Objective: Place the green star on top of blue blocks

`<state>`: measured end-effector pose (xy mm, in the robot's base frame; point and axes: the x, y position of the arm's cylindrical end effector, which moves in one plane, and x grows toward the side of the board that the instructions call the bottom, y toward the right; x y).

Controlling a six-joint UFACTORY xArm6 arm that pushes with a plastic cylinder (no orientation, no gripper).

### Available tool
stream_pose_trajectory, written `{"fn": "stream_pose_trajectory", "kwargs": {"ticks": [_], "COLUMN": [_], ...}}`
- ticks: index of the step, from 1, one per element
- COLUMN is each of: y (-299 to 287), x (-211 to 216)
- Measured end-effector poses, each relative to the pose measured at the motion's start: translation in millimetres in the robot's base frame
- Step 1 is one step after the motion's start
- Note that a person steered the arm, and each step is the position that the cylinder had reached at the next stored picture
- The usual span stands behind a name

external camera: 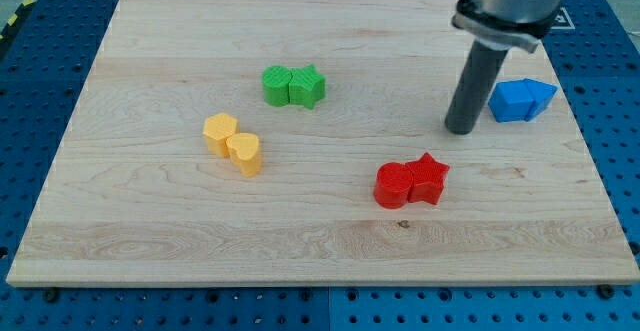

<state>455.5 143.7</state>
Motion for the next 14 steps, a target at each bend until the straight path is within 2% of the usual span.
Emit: {"fn": "stream_pose_trajectory", "kwargs": {"ticks": [3, 4, 5, 6, 9, 14], "y": [-156, -209, -251, -266, -223, -63], "x": [4, -6, -25, -37, -54, -65]}}
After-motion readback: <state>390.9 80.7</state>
